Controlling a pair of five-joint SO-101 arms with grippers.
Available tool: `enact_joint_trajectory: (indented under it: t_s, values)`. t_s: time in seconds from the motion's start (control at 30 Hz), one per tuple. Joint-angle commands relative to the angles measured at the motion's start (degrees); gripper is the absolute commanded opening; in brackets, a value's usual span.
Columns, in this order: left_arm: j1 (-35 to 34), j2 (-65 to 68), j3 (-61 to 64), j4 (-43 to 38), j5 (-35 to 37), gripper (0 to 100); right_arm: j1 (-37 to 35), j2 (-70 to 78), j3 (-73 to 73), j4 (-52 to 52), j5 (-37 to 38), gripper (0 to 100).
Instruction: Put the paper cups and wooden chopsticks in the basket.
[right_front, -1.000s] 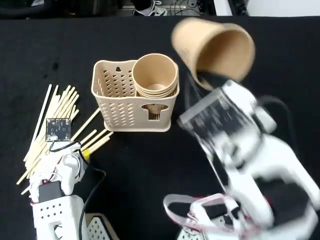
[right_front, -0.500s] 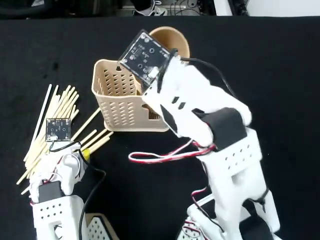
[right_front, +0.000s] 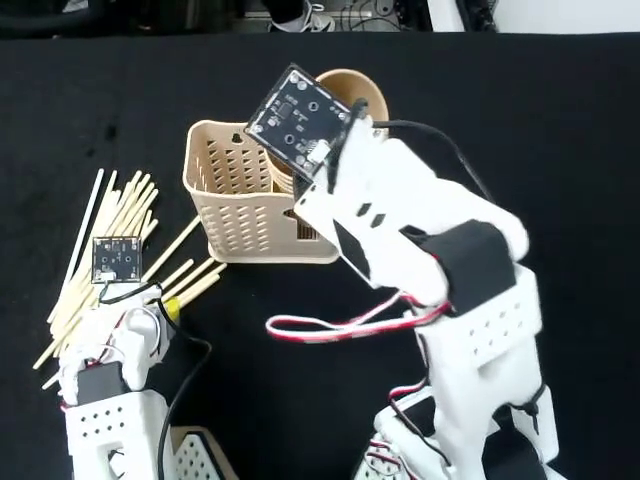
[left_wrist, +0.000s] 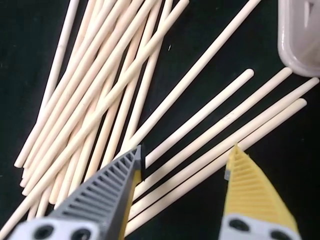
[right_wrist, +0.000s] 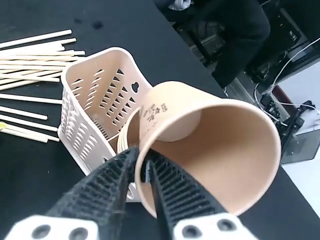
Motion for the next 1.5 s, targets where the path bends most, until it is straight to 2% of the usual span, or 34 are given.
enact_joint_trajectory:
  t_s: [0.0,0.23,0.4,0.53,0.73,0.83,0.93,1.0,1.07,1.13,1.27,1.47]
  values:
    - [0.4,-0.4,-0.5,-0.8,-0.4,27,0.5,0.3,-3.8,0.6,-0.4,1.5]
    - [0.3,-0.4,-0.5,-0.8,-0.4,27,0.5,0.5,-3.4,0.8,-0.1,2.5]
    - [0.3,-0.4,-0.5,-0.8,-0.4,27,0.6,0.5,0.1,1.8,-0.4,18.1]
    - [0.3,-0.4,-0.5,-0.8,-0.4,27,0.6,0.2,0.9,-0.5,-1.3,19.2]
    - [0.3,-0.4,-0.5,-0.8,-0.4,27,0.6,0.0,0.7,-6.3,-7.7,19.3]
    - [0.3,-0.4,-0.5,-0.8,-0.4,27,3.6,0.3,0.7,-7.3,-10.8,19.4]
    - [0.3,-0.4,-0.5,-0.8,-0.4,27,7.3,0.9,2.4,-9.8,-20.5,19.9]
    - [0.3,-0.4,-0.5,-0.8,-0.4,27,9.8,2.3,3.6,-9.7,-28.4,25.2]
    - [0.3,-0.4,-0.5,-0.8,-0.4,27,11.8,4.6,4.3,-8.4,-35.5,34.7]
    - [0.3,-0.4,-0.5,-0.8,-0.4,27,12.3,7.5,3.9,-6.2,-39.6,41.6]
    - [0.5,-0.4,-0.5,-0.8,-0.4,27,9.9,14.0,0.5,-3.9,-40.3,42.3]
    - [0.3,-0.4,-0.5,-0.8,-0.4,27,10.2,28.3,-3.5,-3.7,-40.3,42.3]
